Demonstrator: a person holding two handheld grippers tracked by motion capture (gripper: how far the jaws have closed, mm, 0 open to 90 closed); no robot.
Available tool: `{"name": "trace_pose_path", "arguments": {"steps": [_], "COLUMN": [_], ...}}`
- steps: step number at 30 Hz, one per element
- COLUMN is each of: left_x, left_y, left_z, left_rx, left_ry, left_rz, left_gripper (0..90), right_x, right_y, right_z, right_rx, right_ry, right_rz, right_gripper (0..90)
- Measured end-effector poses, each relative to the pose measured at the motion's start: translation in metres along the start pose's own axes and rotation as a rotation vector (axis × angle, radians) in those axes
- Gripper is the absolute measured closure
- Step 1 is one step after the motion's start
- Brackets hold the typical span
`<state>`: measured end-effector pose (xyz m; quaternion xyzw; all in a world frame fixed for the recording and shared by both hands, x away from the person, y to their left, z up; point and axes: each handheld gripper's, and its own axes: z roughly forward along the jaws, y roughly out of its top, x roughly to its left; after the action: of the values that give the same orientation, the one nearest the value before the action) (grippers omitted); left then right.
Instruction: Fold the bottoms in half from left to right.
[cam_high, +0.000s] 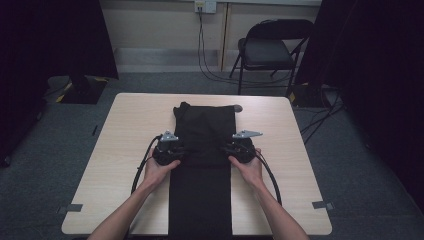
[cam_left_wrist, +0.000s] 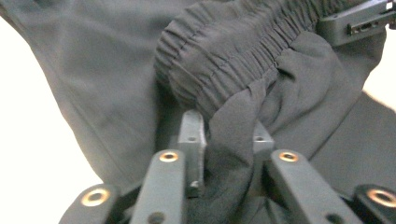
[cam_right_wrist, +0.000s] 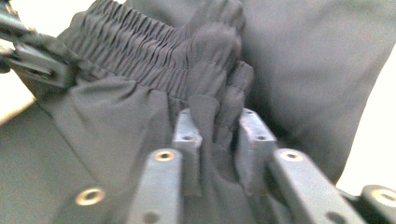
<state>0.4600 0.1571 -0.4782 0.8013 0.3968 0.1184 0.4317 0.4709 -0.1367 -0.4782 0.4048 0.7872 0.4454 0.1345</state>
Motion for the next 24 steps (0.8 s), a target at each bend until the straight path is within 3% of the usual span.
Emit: {"name": "trace_pose_path", "arguments": {"steps": [5, 14, 19, 24], "left_x": [0.006, 0.009, 0.005, -0.004], "left_y": [0.03, 0.106, 0.152, 0.191], "left_z": [-0.021, -0.063, -0.087, -0.116], "left_rx": [-0.111, -0.28, -0.378, -0.461], "left_ry": [-0.01, 0.036, 0.044, 0.05], "left_rz": [-0.02, 0.025, 0.036, 0.074], "left_gripper": [79.2, 80.6, 81.0, 81.2], "right_x": [0.001, 0.002, 0.001, 0.007], "right_y": [0.031, 0.105, 0.151, 0.192], "right_z": [-0.014, -0.047, -0.072, -0.103], "right_rx": [-0.076, -0.245, -0.327, -0.418], "right_ry": [0.018, 0.018, -0.005, -0.017], "right_rz": [0.006, -0.022, -0.051, -0.09], "right_gripper": [77.8, 78.8, 79.2, 79.4]}}
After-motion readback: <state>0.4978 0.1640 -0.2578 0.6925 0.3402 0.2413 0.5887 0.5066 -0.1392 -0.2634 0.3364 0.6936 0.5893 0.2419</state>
